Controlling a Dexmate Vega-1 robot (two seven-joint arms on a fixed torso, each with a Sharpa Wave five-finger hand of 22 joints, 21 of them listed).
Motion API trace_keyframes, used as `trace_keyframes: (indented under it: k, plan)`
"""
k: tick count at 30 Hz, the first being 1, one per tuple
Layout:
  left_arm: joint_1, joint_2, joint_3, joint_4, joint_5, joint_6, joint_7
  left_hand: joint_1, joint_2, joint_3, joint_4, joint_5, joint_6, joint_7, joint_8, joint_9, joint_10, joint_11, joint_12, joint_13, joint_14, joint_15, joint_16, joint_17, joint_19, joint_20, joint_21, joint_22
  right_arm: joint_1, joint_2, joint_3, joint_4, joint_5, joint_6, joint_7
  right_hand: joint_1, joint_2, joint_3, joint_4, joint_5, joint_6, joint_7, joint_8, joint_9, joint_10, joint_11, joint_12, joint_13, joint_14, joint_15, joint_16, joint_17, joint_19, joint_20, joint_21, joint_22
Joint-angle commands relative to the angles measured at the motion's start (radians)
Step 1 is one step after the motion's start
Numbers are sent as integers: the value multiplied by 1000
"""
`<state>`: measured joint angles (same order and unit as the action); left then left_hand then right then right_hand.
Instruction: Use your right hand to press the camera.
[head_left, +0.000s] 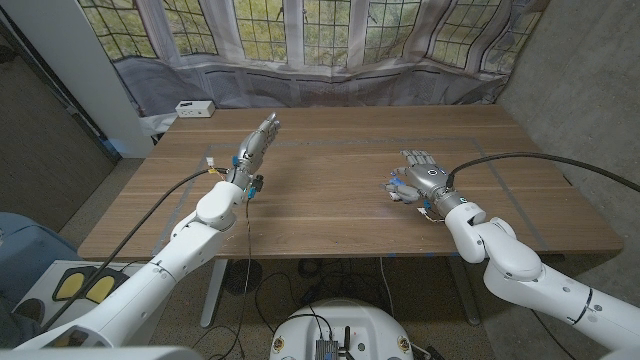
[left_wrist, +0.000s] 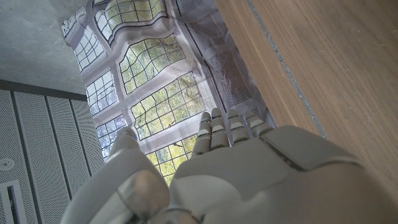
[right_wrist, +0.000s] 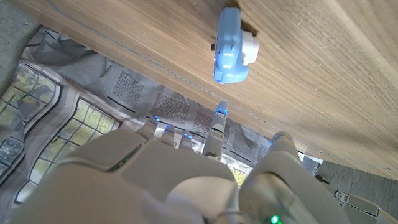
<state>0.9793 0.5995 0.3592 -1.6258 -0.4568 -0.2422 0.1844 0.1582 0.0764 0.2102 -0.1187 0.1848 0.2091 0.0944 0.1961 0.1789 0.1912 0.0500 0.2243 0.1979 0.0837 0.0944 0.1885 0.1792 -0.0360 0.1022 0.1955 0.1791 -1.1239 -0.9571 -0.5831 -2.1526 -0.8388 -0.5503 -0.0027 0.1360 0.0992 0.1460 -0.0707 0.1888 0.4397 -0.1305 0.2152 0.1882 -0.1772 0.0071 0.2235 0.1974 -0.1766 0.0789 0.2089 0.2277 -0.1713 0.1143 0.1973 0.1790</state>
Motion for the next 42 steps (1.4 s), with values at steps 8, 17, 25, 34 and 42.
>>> trace_keyframes:
  k: [8,17,25,34,42]
  plan:
    - [-5,-6,6,15,-3,0,-6,0,-7,4,3,0,6,3,-2,3,6,-1,-4,1,-5,5,0,3,-8,3,1,2,24,13,-24,26,3,-7,4,-4,4,8,3,1,12,-1,4,6,-66,-5,7,4,-227,3,12,2,-236,-3,8,5]
    - [-12,-11,9,23,-4,1,-8,0,-7,5,3,0,7,2,-2,3,5,1,-4,1,-5,5,1,3,-8,2,1,2,30,14,-30,35,11,-6,2,-3,4,10,2,1,19,-2,4,5,-61,-7,8,4,-223,4,13,2,-234,-2,9,5]
    - [-17,-12,13,25,-3,5,-9,0,-7,5,3,0,9,2,-2,3,7,0,-4,1,-6,5,0,3,-10,4,1,2,30,14,-35,38,16,-9,0,-2,4,11,1,1,25,-5,4,5,-57,-9,9,4,-218,3,14,1,-231,-1,10,4]
    - [-19,-12,15,23,-2,9,-7,0,-7,5,3,0,8,2,-3,3,6,0,-5,1,-5,3,1,3,-11,4,1,2,37,15,-41,45,25,-8,3,-1,5,13,1,1,29,-3,4,5,-55,-9,9,4,-212,2,15,0,-221,-1,14,4]
    - [-21,-13,17,24,0,12,-6,0,-7,6,3,0,9,2,-3,3,8,0,-4,2,-5,3,1,3,-13,7,0,2,36,14,-41,50,35,-4,-9,-1,4,14,0,1,29,-1,1,5,-52,-7,9,4,-208,3,16,0,-216,2,15,4]
